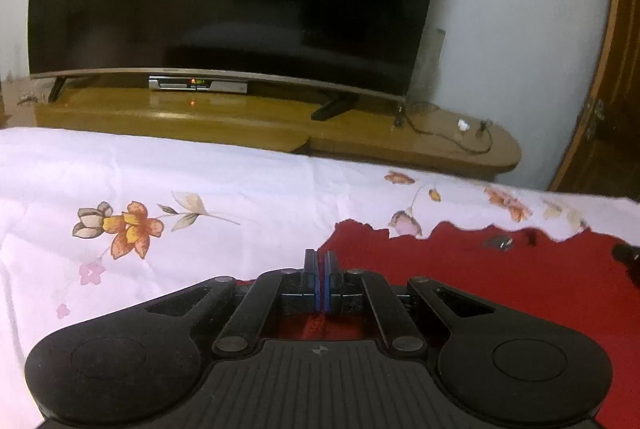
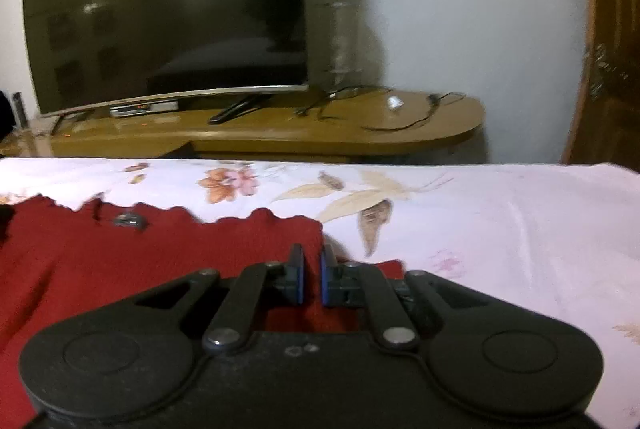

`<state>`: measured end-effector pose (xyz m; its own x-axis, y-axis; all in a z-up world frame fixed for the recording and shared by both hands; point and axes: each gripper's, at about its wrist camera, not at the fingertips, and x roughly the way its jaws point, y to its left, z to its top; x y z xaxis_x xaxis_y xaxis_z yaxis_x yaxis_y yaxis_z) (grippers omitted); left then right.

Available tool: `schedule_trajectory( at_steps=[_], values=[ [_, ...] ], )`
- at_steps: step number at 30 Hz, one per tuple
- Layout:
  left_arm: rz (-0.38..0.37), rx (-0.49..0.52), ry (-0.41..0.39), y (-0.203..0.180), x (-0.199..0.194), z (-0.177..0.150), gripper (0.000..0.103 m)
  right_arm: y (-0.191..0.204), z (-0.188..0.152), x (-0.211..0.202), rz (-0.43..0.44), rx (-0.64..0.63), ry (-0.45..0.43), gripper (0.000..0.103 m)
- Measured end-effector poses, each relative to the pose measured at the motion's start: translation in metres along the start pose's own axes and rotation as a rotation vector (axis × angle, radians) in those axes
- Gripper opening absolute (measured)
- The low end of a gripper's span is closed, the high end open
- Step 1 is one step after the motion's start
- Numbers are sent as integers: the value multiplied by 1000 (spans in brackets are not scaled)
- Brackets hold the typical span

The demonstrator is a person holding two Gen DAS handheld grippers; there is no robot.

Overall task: Fold small clothes
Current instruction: 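Open both grippers and release the folded hem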

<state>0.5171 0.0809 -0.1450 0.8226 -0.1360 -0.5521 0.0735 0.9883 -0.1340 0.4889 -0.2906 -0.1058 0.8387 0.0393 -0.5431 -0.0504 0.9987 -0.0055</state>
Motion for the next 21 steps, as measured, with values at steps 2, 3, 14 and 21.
schedule_trajectory(
  at_steps=[2, 3, 14, 21],
  values=[
    [27, 19, 40, -4, 10, -4, 1, -2, -3, 8, -17, 3, 26, 8],
    [36, 25, 49, -5, 14, -7, 1, -2, -7, 14, -27, 3, 45, 8],
    [149, -21, -88, 3, -24, 1, 74, -16, -5, -5, -5, 75, -3, 42],
    [18, 242, -96, -104, -21, -3, 75, 55, 9, -5, 190, -15, 0, 55]
  ],
)
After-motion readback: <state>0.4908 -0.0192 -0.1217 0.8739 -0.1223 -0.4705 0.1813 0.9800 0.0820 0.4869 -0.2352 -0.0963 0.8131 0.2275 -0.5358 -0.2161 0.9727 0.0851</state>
